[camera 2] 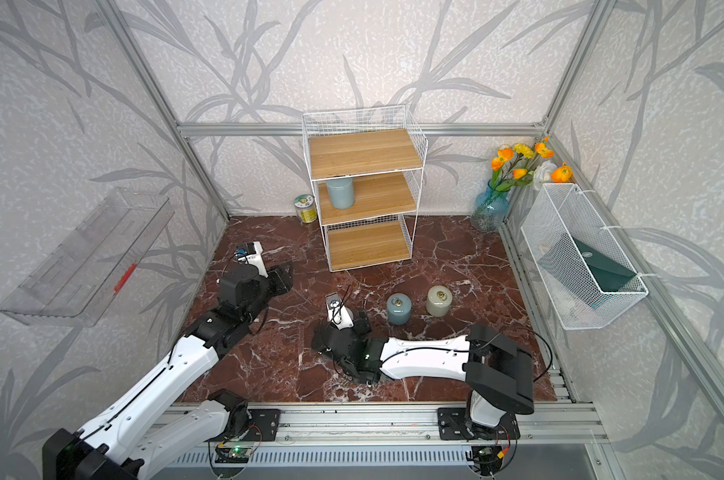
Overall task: Remove the tea canisters from the shelf
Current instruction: Place the tea canister at the center of the board.
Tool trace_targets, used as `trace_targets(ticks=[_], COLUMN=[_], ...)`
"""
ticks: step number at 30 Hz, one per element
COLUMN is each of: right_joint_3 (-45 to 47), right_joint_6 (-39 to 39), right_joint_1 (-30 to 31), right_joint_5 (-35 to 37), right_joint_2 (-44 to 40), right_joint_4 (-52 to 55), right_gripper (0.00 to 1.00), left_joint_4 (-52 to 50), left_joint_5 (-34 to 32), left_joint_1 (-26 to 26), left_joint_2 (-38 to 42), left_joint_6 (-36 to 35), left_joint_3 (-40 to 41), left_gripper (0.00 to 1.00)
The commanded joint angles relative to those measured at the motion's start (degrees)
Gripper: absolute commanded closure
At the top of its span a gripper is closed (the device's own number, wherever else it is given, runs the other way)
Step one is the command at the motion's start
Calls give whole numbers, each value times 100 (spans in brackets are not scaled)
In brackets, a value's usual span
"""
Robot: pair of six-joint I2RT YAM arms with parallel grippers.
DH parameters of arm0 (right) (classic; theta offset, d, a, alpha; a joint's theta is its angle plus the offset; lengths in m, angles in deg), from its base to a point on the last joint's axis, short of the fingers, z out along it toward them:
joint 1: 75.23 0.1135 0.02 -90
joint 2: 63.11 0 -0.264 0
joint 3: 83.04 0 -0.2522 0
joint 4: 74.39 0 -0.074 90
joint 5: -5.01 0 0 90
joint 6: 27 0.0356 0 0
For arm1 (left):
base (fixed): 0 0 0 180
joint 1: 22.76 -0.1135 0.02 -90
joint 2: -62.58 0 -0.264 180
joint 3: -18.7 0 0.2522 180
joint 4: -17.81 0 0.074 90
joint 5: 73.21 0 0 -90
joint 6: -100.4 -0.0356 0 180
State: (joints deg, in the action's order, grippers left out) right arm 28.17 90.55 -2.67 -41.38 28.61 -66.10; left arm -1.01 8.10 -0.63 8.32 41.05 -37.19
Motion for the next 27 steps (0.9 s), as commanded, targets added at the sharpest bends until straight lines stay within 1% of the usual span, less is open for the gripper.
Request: trace_targets(ticks=[1,3,5,9,10,11,14,17,21,27], right_joint_3=[13,-83,-109,-367,-447,-563,-880,-1199,-1698,-2603], right_joint_6=[-880,-860,-865,-1303,-1402,-1488,-1645,-1871,-2281,-2766], right_joint_1=[-235,-603,-928,-1343,-1358,-1592,-1866,-2054,-2213,-2436], right_joint_5=[-83,-574,-871,-1048,-1096,-1173,-1421,-1578,-1587,-1576], right_joint_2=[-268,-336,-340,-184,-128,-58,131,326,574,1283], right_joint_4=[-737,-779,-955,-1195,-1229,-1258,-1318,-1435,-1568,-1627], right_gripper=[4,4,4,4,4,4,4,4,3,3], left_joint_4=[165,168,163,147,145,146,140,155,139,144], left_joint_5=[25,20,16,7,13,1,15,-11,8,67], left_joint_1=[-41,-51,-60,-90,-95,-104,-135,-156,-217,-305], left_joint_2=[7,12,29,45,34,20,9,37,41,47], left_joint_6=[-2,1,3,2,6,1,2,0,-23,-17], left_joint_3=[-59,-59,-63,-59,-59,-59,-60,-50,-41,-31], left_gripper=[44,44,44,44,44,44,44,44,43,43])
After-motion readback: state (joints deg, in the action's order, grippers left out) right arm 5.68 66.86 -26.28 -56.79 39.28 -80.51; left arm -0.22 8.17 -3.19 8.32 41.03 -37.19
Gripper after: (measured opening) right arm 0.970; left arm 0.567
